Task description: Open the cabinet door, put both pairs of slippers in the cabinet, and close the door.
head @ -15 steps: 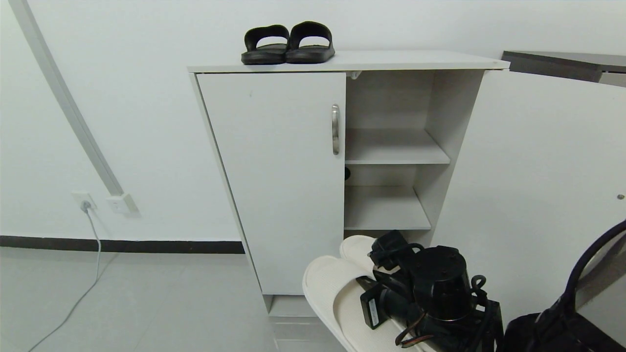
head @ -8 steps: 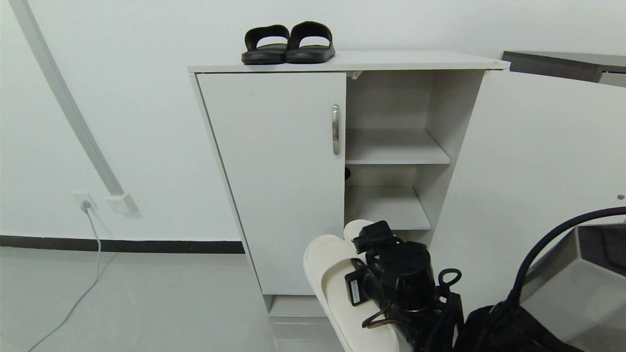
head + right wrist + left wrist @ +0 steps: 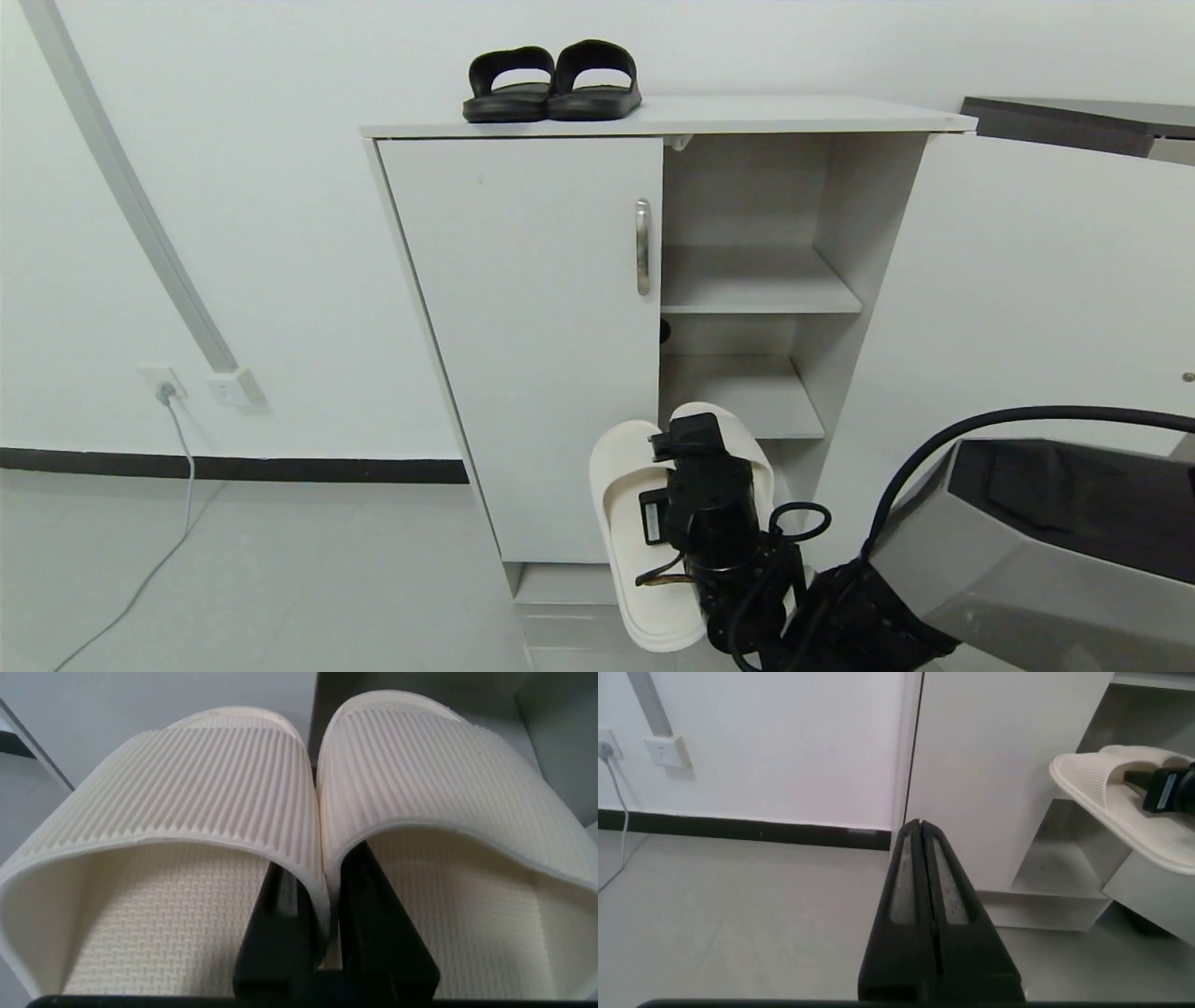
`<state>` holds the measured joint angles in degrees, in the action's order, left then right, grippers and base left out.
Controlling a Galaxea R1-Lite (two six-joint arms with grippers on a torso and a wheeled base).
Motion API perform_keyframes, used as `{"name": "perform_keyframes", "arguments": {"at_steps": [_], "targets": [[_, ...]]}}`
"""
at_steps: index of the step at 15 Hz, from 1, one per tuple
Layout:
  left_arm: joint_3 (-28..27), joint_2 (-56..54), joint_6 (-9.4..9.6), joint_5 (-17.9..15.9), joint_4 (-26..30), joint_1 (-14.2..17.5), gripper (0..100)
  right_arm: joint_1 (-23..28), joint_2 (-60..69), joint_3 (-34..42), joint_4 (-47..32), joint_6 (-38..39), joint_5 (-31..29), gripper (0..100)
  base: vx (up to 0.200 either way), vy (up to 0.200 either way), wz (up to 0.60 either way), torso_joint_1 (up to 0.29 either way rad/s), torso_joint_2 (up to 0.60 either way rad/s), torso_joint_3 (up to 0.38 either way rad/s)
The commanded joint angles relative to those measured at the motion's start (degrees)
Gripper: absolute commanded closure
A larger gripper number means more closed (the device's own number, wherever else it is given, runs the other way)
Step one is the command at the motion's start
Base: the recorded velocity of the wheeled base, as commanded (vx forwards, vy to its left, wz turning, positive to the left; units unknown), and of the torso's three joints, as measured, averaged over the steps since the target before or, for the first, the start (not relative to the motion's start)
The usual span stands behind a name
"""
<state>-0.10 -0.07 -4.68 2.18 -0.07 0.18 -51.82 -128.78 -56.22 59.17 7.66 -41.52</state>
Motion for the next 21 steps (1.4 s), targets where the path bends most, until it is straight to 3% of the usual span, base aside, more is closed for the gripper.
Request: {"name": "perform_keyframes", "arguments": {"at_steps": [1,6,21], "targets": [[0.01,0.16,-0.15,0.02,-0.01,-0.01,100,0.23,-0.59,-0.11,-0.02,0.08,-0.05,100,0.000,-0.200,0.00,0.002,0.00,-0.007],[0.01,0.16,-0.50,0.02,-0.01,-0.01,100,1.90,-0.59,0.24,0.50,0.08,-0.84,100,0.000,-0.200,0.00,0.002,0.00,0.002],[0.01,0.16,-1.30,0.02,-0.01,-0.01,100,3.92,-6.13,0.15,10.00,-1.42,2.15,100,0.000,0.000,0.00,0.000,0.00,0.000]]}}
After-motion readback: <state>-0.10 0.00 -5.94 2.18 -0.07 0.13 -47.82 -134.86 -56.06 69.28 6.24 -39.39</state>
